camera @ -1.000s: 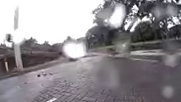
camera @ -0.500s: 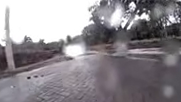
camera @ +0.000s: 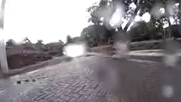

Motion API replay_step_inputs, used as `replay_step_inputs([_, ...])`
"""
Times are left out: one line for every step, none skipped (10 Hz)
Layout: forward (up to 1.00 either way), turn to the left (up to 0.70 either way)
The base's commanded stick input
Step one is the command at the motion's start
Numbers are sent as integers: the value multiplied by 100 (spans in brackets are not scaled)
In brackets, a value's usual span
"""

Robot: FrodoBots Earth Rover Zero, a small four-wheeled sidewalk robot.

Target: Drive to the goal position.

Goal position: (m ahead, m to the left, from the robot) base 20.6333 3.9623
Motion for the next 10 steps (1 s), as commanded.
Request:
replay_step_inputs([85,2])
replay_step_inputs([85,23])
replay_step_inputs([85,27])
replay_step_inputs([85,8])
replay_step_inputs([85,0])
replay_step_inputs([85,0])
replay_step_inputs([85,0])
replay_step_inputs([85,0])
replay_step_inputs([85,0])
replay_step_inputs([85,0])
